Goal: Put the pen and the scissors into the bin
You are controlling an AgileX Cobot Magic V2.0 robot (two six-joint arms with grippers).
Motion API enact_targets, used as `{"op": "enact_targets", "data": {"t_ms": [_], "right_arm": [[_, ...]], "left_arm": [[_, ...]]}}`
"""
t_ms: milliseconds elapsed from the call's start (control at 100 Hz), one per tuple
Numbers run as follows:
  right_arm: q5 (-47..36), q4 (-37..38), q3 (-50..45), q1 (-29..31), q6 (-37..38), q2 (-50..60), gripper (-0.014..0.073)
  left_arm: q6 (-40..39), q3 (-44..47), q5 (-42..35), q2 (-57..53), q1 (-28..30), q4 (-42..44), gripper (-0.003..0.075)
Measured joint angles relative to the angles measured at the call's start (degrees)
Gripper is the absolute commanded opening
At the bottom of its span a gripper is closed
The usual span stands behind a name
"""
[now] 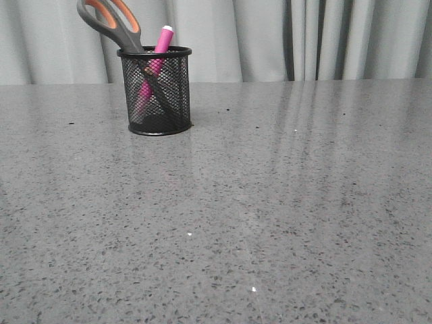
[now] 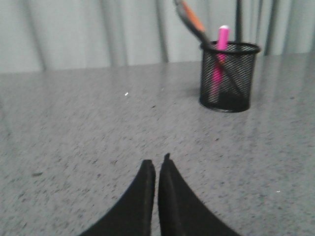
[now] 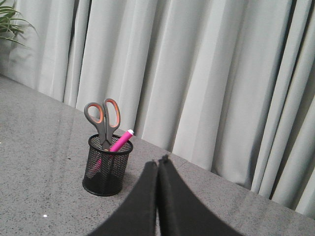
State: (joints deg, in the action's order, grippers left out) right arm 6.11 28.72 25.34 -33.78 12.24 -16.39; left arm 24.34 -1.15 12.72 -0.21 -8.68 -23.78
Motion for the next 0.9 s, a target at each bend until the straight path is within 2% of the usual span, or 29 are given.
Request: {"op": "enact_targets", "data": {"t_ms": [70, 140, 200, 380, 900], "right_arm": [[0.0, 0.0, 0.0, 0.0, 0.0, 0.0, -0.0058], [0.0, 0.0, 0.0, 0.0, 0.0, 0.0, -0.0058], [0.0, 0.0, 0.0, 0.0, 0.0, 0.0, -0.0058], [0.0, 0.04, -0.09, 0.0, 0.0, 0.0, -0.0058], [0.0, 0.04, -0.09, 0.0, 0.0, 0.0, -0.0058]], "left_arm": [[-7.17, 0.52, 1.78, 0.0, 2.29, 6.51, -0.001], [-10.13, 1.15, 4.23, 0.0, 4.33, 9.54, -0.001], [-11.18, 1.16, 6.78, 0.0, 5.77, 12.29, -0.001], [-11.95, 1.16, 6.99, 0.0, 7.74, 19.35, -0.001], [-11.99, 1.16, 6.99, 0.0, 7.78, 20.92, -0.001]]}}
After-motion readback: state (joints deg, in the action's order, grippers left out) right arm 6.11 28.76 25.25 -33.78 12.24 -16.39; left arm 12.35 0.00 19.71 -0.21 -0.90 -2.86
